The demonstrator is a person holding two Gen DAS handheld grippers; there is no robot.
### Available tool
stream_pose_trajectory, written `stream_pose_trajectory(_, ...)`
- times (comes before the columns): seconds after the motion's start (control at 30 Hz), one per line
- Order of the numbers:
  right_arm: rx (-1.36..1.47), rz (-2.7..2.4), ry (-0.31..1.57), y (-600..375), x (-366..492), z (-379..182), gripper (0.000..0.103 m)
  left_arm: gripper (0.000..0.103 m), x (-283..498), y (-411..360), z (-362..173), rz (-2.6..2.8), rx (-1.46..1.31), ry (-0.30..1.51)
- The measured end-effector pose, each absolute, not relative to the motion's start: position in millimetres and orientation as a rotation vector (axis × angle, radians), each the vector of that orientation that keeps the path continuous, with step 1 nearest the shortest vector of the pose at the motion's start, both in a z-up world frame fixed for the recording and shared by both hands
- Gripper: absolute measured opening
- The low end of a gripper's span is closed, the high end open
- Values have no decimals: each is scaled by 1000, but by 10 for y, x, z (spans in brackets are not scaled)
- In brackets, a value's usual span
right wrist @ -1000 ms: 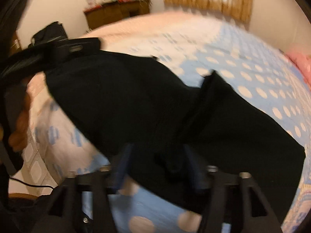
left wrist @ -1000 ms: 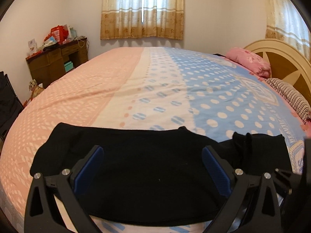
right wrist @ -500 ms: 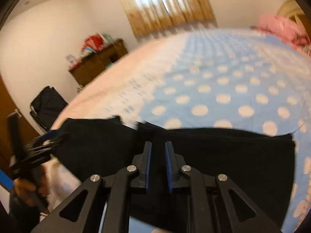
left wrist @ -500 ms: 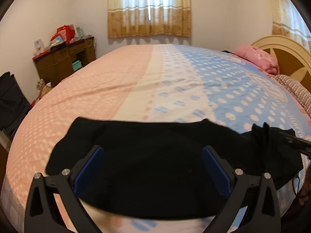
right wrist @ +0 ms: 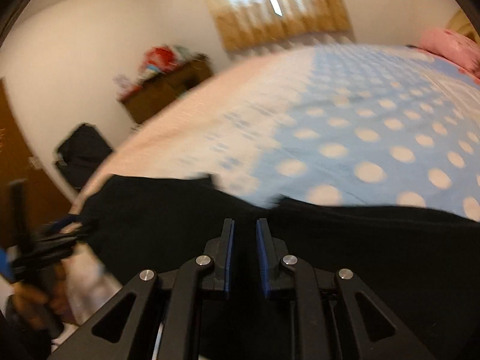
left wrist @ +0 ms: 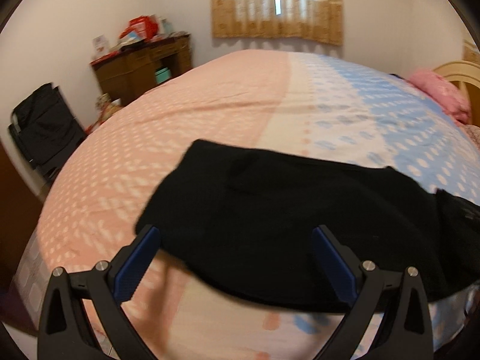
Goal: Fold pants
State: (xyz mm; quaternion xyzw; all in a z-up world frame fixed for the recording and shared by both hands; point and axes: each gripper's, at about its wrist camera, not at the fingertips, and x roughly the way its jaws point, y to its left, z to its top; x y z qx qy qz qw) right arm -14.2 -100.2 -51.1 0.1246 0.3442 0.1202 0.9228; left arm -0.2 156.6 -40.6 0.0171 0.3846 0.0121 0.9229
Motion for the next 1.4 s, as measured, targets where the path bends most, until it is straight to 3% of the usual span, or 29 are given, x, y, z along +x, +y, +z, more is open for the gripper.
stream_pose_trajectory(0.27, 238, 432, 798, -355, -286, -464, 18, 103, 152, 1712, -583, 142, 3, 845)
stream_pose_trajectory(0.63, 278, 369, 844, -495, -450, -591, 18, 103, 369, 1706, -668, 166, -115, 838)
stream_pose_trajectory(0.7, 281, 373, 832, -499, -469, -558, 18, 96, 370, 1700, -662, 162, -110, 836)
stream_pose_trajectory(0.73, 280, 376, 825, -496, -467, -538, 18, 79, 356, 1688, -647, 155, -102, 824)
stream_pose_trajectory(0.77, 281, 378, 817, -493, -481, -514, 18, 56, 352, 1694, -636, 144, -101, 818)
stream_pose_trajectory(0.8, 285, 379, 810, -497, -492, -492, 18, 44, 347, 1693, -615, 116, -110, 815)
stream_pose_trajectory(0.83, 290, 378, 807, -505, -503, -474, 18, 24, 355, 1696, -604, 60, -146, 824)
stream_pose_trajectory(1.07, 417, 308, 758, -928, -553, -361, 18, 18, 342, 1549, -522, 96, -118, 819)
stream_pose_trajectory(1.4, 575, 88, 629, -1979, -954, -227, 18, 18, 36, 762, 135, -29, 0, 644)
